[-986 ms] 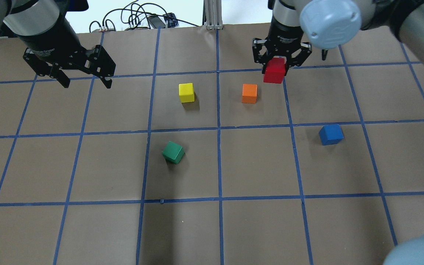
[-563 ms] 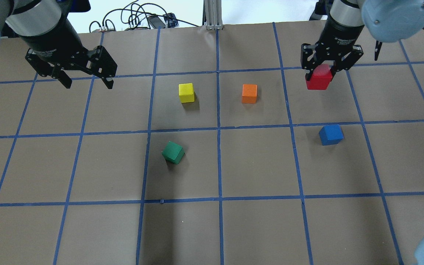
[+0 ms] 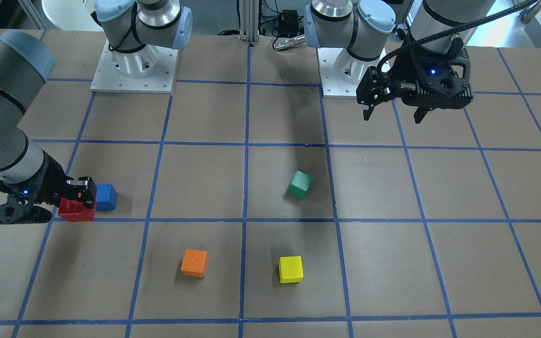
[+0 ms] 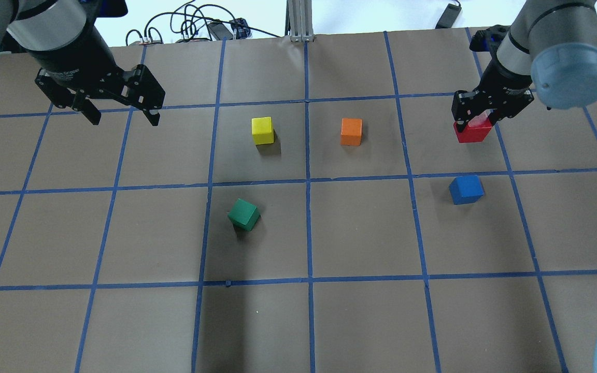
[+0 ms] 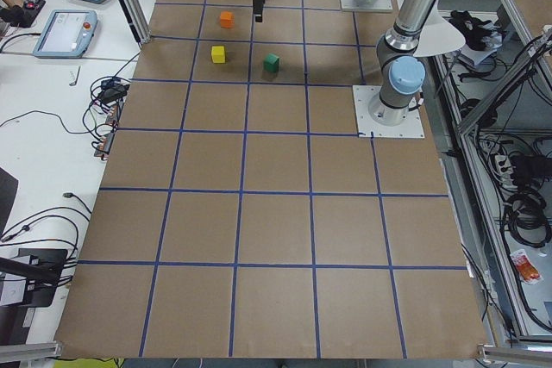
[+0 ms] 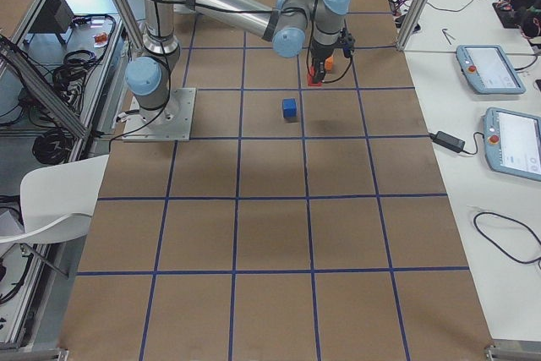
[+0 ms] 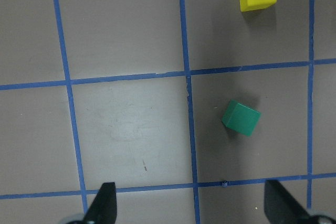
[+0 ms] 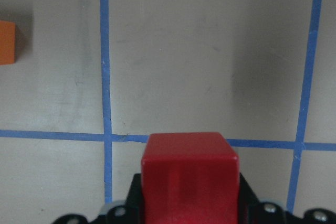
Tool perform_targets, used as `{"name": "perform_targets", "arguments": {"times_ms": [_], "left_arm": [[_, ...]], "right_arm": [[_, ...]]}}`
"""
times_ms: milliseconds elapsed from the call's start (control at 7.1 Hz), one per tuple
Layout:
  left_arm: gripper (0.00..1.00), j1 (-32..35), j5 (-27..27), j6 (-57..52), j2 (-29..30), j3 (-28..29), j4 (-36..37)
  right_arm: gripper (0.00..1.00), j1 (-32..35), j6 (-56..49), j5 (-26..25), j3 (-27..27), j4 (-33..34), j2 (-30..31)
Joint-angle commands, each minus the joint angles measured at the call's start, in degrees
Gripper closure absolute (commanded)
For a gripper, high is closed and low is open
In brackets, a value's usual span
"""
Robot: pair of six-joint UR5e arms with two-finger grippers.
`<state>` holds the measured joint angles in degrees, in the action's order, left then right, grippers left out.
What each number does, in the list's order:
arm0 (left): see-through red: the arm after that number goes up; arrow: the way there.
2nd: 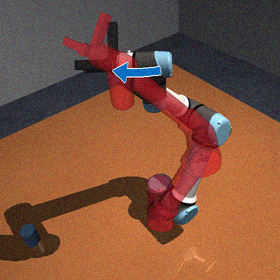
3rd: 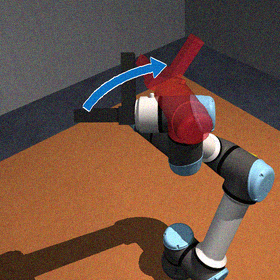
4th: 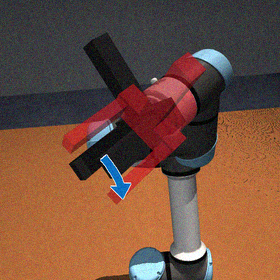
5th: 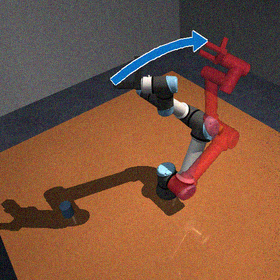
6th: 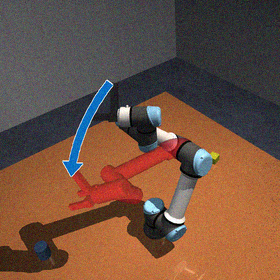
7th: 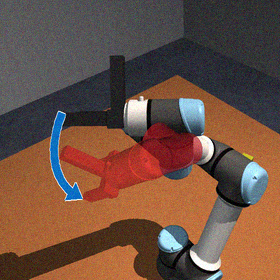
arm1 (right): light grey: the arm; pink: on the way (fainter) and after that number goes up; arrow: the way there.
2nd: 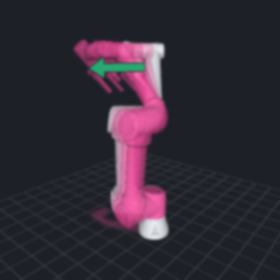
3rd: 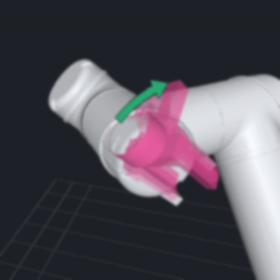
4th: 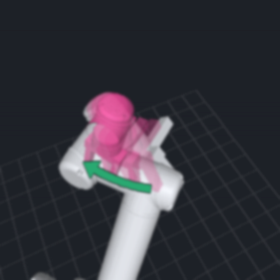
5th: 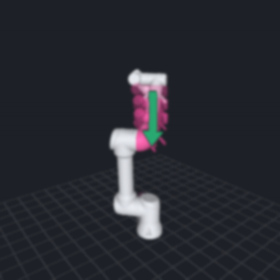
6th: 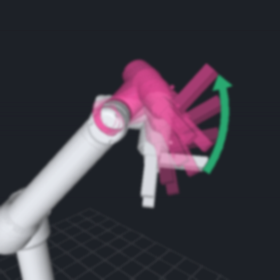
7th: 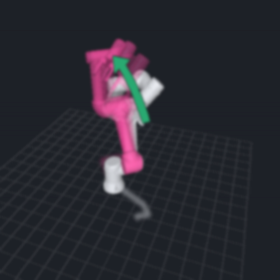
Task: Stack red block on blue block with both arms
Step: 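Carry the red cube with the right gripper over the blue cube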
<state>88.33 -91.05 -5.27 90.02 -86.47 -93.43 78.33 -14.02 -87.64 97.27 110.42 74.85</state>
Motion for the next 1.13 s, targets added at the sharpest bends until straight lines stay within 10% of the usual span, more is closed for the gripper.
{"name": "perform_targets", "arguments": {"times_ms": [0, 986], "left_arm": [[0.0, 0.0, 0.0, 0.0, 0.0, 0.0, 0.0], [0.0, 0.0, 0.1, 0.4, 0.2, 0.0, 0.3]], "right_arm": [[1.0, -0.2, -0.5, 0.2, 4.1, 2.8, -0.1], [1.0, -0.4, -4.3, -5.0, 9.9, 5.7, 0.6]]}}
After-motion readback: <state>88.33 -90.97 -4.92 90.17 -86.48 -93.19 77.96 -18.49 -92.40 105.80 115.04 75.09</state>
